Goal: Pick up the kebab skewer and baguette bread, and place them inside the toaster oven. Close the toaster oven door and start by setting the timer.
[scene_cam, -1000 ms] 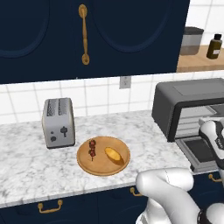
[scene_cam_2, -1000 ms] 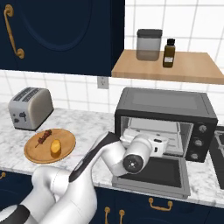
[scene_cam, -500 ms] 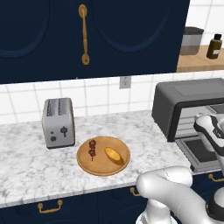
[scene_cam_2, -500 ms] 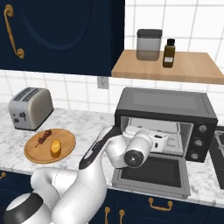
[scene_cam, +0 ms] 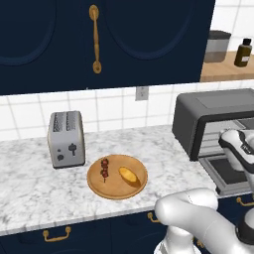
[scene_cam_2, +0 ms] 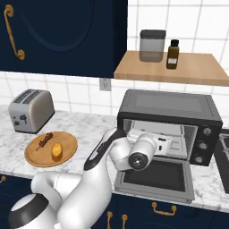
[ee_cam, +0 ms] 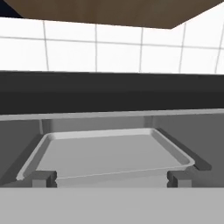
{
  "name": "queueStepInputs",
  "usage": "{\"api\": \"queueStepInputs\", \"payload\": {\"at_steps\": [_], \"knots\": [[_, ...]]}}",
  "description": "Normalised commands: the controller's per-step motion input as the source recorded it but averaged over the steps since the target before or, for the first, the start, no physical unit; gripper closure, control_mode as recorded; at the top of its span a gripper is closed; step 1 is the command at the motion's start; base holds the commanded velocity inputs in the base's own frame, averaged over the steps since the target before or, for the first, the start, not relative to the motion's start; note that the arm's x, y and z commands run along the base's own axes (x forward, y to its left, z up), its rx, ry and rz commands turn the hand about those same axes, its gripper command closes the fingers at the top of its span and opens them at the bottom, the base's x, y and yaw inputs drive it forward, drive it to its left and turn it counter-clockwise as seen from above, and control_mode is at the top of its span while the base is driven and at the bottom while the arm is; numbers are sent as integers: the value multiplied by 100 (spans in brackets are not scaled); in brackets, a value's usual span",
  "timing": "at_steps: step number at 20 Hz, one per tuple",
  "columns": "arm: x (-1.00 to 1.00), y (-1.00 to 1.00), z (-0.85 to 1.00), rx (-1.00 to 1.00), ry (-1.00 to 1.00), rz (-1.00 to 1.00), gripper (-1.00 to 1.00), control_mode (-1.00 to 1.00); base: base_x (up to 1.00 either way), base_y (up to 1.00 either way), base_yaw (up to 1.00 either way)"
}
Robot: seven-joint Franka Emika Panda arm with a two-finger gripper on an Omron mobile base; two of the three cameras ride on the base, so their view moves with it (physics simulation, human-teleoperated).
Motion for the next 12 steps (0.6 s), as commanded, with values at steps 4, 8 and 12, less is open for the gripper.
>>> {"api": "queueStepInputs", "payload": {"at_steps": [4,8,12], "knots": [[23,-26,-9,0,7,10,-100,-100,0,0,0],[42,-37,-8,0,3,6,-100,-100,0,0,0],[27,-17,-37,-1,2,2,-100,-100,0,0,0]]}}
